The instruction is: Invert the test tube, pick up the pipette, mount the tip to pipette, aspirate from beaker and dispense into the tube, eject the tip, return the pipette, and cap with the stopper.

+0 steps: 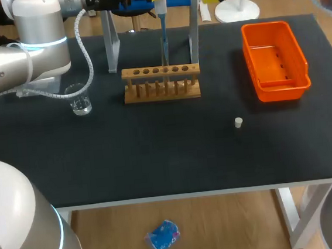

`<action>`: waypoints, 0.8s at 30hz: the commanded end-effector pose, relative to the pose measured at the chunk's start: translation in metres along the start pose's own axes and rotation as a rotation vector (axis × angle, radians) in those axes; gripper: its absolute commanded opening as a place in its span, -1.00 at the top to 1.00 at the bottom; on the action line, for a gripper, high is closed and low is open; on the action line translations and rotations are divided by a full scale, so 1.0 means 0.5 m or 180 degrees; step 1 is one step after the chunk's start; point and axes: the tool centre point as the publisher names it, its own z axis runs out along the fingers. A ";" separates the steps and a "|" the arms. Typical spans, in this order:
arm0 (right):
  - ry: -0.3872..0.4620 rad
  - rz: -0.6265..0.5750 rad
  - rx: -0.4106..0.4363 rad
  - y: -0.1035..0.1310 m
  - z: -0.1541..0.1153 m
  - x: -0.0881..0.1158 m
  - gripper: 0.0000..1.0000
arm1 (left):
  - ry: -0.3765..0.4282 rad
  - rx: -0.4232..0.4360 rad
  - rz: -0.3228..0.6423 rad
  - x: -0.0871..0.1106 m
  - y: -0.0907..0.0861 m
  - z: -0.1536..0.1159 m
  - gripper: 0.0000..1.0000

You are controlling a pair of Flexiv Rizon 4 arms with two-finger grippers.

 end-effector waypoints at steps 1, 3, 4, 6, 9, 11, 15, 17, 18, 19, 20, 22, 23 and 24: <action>0.0049 -0.0034 -0.0016 0.040 -0.031 -0.009 -1.00 | -0.0007 -0.0001 0.0001 0.001 -0.001 0.001 1.00; 0.0076 -0.0035 -0.0115 0.062 -0.040 -0.014 -1.00 | -0.0007 -0.0001 0.0001 0.001 -0.001 0.001 1.00; 0.0088 -0.0007 -0.0170 0.073 -0.043 -0.016 -1.00 | -0.0007 -0.0001 0.0001 0.001 -0.001 0.001 1.00; 0.0114 0.0015 -0.0270 0.089 -0.047 -0.021 -1.00 | -0.0007 -0.0001 0.0001 0.001 -0.001 0.001 1.00; 0.0186 0.0050 -0.0458 0.115 -0.050 -0.026 -1.00 | -0.0007 -0.0001 0.0001 0.001 -0.001 0.001 1.00; 0.0229 0.0124 -0.0597 0.134 -0.050 -0.031 -1.00 | -0.0007 -0.0001 0.0001 0.001 -0.001 0.001 1.00; 0.0240 0.0278 -0.0721 0.149 -0.055 -0.035 -1.00 | -0.0007 -0.0001 0.0001 0.001 -0.001 0.001 1.00; 0.0240 0.0278 -0.0721 0.149 -0.055 -0.035 -1.00 | -0.0007 -0.0001 0.0001 0.001 -0.001 0.001 1.00; 0.0240 0.0278 -0.0721 0.149 -0.055 -0.035 -1.00 | -0.0007 -0.0001 0.0001 0.001 -0.001 0.001 1.00; 0.0240 0.0278 -0.0721 0.149 -0.055 -0.035 -1.00 | -0.0007 -0.0001 0.0001 0.001 -0.001 0.001 1.00; 0.0240 0.0278 -0.0721 0.149 -0.055 -0.035 -1.00 | -0.0007 -0.0001 0.0001 0.001 -0.001 0.001 1.00; 0.0240 0.0278 -0.0721 0.149 -0.055 -0.035 -1.00 | -0.0007 -0.0001 0.0001 0.001 -0.001 0.001 1.00; 0.0240 0.0278 -0.0721 0.149 -0.055 -0.035 -1.00 | -0.0007 -0.0001 0.0001 0.001 -0.001 0.001 1.00; 0.0240 0.0278 -0.0721 0.149 -0.055 -0.035 -1.00 | -0.0007 -0.0001 0.0001 0.001 -0.001 0.001 1.00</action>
